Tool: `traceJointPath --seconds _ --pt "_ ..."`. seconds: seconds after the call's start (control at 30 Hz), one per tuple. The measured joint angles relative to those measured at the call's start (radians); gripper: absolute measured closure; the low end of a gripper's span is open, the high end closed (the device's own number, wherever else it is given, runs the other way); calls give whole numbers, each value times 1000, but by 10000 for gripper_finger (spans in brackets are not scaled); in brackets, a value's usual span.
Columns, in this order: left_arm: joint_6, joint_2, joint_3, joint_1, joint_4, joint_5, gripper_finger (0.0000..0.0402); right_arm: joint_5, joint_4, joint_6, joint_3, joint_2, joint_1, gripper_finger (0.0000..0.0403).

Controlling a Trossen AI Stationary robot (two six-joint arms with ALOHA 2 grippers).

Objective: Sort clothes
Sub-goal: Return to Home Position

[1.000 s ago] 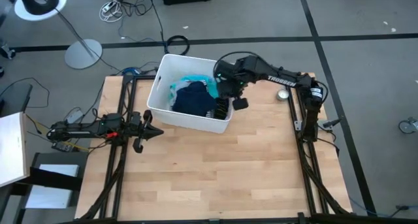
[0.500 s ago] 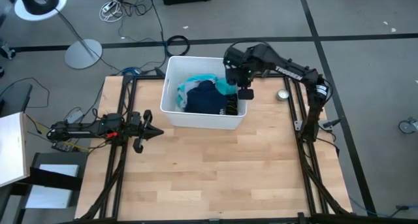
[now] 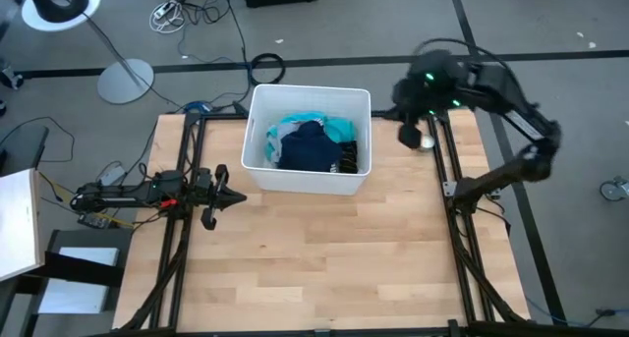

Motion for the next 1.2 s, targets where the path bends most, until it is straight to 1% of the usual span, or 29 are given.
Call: traceJointPath --seconds 0.1,0.27,0.43,0.6,0.77,0.83,0.93,1.07,1.2 --pt "3 0 0 0 0 -2 400 2 65 68 -143 -127 26 403" --pt "2 0 0 0 0 -1 400 6 236 178 -474 -349 75 403" --pt "3 0 0 0 0 -1 400 6 519 306 -860 -555 142 402" --pt "2 0 0 0 1 -1 400 15 848 407 -1206 -697 238 402" --pt "2 0 0 0 11 1 400 121 1208 470 -1513 -750 340 402" --pt "2 0 0 0 11 1 400 143 1344 486 -1612 -748 373 402" --pt "2 0 0 0 12 1 400 189 1502 496 -1736 -746 414 402" --pt "2 0 0 0 18 1 400 264 1645 499 -1850 -747 447 402" --pt "2 0 0 0 30 1 400 276 1610 502 -1862 -742 453 400"
